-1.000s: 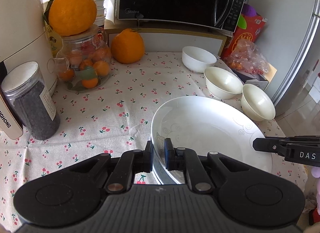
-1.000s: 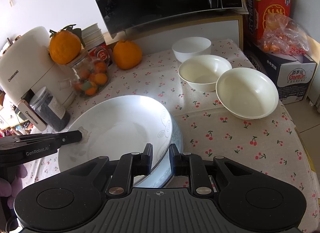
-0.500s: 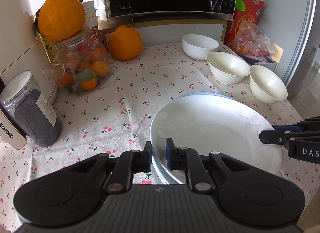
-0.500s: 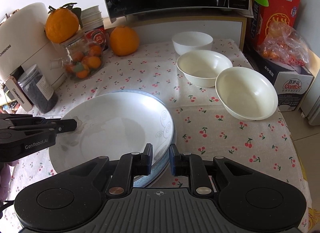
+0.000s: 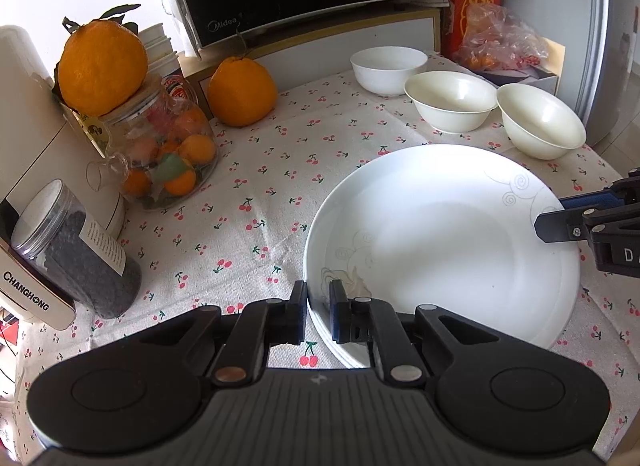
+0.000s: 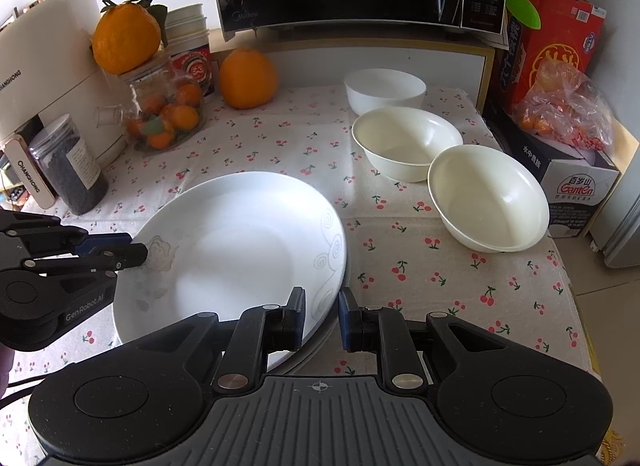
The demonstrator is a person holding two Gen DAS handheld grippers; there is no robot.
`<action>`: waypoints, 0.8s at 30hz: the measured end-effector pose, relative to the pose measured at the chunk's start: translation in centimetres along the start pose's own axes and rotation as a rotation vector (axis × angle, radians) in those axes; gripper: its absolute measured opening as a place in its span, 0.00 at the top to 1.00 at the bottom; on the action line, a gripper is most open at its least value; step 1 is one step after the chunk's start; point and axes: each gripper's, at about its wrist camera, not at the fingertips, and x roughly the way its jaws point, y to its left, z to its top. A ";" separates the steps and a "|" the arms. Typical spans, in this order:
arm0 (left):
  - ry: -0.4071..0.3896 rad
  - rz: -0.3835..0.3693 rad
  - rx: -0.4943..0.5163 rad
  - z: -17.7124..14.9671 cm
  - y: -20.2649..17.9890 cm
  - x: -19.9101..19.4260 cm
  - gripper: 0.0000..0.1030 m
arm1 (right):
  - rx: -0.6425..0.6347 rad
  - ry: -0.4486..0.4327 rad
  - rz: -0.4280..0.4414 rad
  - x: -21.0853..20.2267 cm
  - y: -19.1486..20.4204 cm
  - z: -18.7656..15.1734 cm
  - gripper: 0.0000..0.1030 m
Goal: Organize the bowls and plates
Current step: 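Carry the white plate onto the blue plate stack and open both grippers, then move both grippers toward a cream-white bowl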
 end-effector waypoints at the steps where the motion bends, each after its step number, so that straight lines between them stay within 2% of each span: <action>1: 0.000 -0.001 0.000 0.0 0.0 0.0 0.90 | -0.002 0.001 0.000 0.0 0.0 0.0 0.82; 12: 0.012 -0.019 -0.024 0.1 0.3 0.1 0.90 | 0.044 0.019 0.027 0.2 -0.8 0.3 0.80; 15: 0.015 -0.035 -0.040 0.2 0.4 0.0 0.83 | 0.057 0.002 0.036 -0.1 -1.1 0.5 0.79; 17: 0.019 -0.047 -0.056 0.3 0.4 0.0 0.79 | 0.077 -0.004 0.045 -0.3 -1.4 0.6 0.68; 20: 0.028 -0.059 -0.076 0.6 0.5 0.0 0.78 | 0.107 -0.012 0.065 -0.3 -1.9 0.8 0.51; 24: 0.013 -0.075 -0.103 1.1 0.5 -0.3 0.70 | 0.138 -0.027 0.084 -0.4 -2.9 1.1 0.44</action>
